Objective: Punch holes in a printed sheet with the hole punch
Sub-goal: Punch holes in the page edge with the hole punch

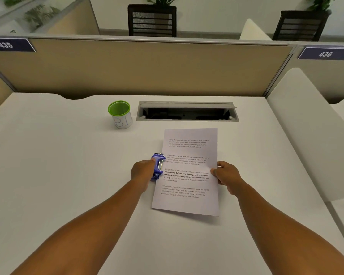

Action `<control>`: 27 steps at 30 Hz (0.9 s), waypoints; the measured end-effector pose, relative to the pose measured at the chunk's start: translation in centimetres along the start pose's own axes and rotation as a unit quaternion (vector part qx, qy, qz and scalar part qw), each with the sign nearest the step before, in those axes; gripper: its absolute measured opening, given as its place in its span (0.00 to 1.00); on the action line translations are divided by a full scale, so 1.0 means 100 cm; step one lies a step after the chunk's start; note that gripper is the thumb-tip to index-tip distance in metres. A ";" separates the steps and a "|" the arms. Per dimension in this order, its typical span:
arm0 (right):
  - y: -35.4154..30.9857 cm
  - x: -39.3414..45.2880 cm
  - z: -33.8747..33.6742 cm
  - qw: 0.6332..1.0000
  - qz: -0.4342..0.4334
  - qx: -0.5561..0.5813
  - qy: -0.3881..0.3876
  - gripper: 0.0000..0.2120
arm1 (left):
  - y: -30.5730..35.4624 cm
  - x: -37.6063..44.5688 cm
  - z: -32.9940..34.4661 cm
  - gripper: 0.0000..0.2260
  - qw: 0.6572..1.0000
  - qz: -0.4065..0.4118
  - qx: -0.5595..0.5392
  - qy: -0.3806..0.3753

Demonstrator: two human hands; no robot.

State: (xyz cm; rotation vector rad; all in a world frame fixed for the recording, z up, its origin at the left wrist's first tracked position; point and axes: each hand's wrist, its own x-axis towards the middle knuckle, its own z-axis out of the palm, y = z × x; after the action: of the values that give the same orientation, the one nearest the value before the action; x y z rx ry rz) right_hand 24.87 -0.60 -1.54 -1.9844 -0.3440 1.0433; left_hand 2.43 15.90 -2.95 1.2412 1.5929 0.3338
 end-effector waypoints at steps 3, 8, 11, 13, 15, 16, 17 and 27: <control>0.000 0.000 0.001 1.000 -0.002 0.002 -0.007 0.10 | 0.000 -0.001 0.001 0.13 1.000 0.002 0.003 -0.003; 0.002 0.002 0.002 1.000 -0.004 0.002 -0.015 0.10 | -0.006 -0.003 0.002 0.14 1.000 0.005 -0.001 0.005; 0.005 0.002 0.002 1.000 -0.002 -0.003 -0.021 0.11 | -0.010 -0.003 0.002 0.15 1.000 0.014 0.018 0.007; 0.007 0.003 0.002 1.000 -0.001 -0.009 -0.022 0.11 | -0.013 -0.003 0.001 0.15 0.999 0.017 0.041 0.006; 0.008 0.004 0.002 1.000 0.001 -0.014 -0.021 0.11 | -0.016 -0.003 0.001 0.15 0.998 0.021 0.060 0.004; 0.009 0.004 0.002 1.000 0.002 -0.015 -0.021 0.11 | -0.017 -0.004 0.001 0.15 0.997 0.023 0.068 0.005; 0.010 0.004 0.003 1.000 0.003 -0.014 -0.021 0.11 | -0.017 -0.004 0.001 0.15 0.997 0.023 0.076 0.007; 0.014 0.004 0.008 0.999 0.015 -0.037 -0.018 0.08 | -0.022 -0.005 0.003 0.17 0.990 0.024 0.141 0.010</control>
State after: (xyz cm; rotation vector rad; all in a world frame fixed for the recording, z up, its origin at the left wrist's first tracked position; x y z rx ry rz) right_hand 24.27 -0.77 -3.07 -2.0438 -0.3775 1.1005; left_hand 1.47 14.42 -4.46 1.4968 1.6698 0.1536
